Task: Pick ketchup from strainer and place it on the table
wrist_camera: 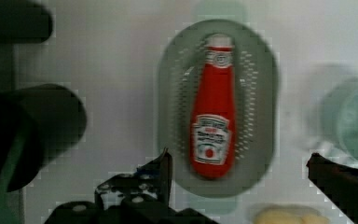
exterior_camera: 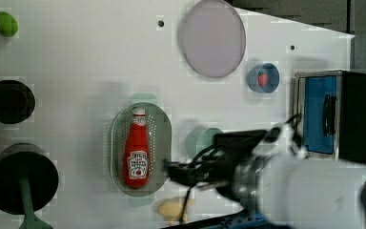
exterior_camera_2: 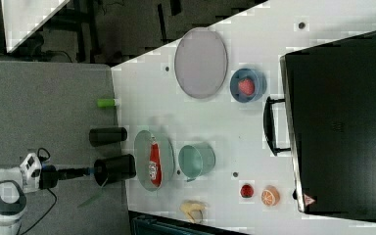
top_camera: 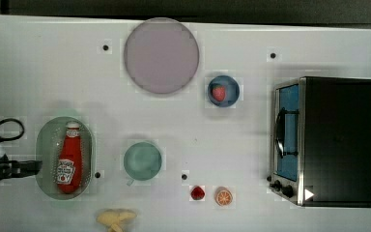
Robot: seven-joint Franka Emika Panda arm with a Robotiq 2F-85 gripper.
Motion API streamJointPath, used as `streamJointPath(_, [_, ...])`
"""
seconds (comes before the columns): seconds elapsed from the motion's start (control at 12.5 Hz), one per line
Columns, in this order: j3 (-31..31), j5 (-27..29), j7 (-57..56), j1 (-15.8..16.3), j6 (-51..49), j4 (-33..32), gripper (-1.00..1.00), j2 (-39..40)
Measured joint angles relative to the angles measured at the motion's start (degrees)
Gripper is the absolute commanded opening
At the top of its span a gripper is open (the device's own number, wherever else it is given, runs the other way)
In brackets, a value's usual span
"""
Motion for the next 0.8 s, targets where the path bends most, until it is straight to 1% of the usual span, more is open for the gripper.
streamJointPath(0.24, [2.29, -2.95, 2.62, 1.06, 8.09, -3.75, 1.0, 4.23])
streamJointPath(0.48, [1.87, -7.5, 7.08, 1.45, 17.88, -9.23, 1.0, 10.4])
streamJointPath(0.56, [1.68, -10.01, 7.86, 1.45, 19.92, -10.91, 1.0, 12.83])
streamJointPath(0.64, [1.31, -12.15, 9.05, 1.43, 22.38, -12.14, 1.0, 15.3])
streamJointPath(0.8, [-0.14, -14.34, 11.45, 1.68, 25.57, -13.04, 1.0, 20.13])
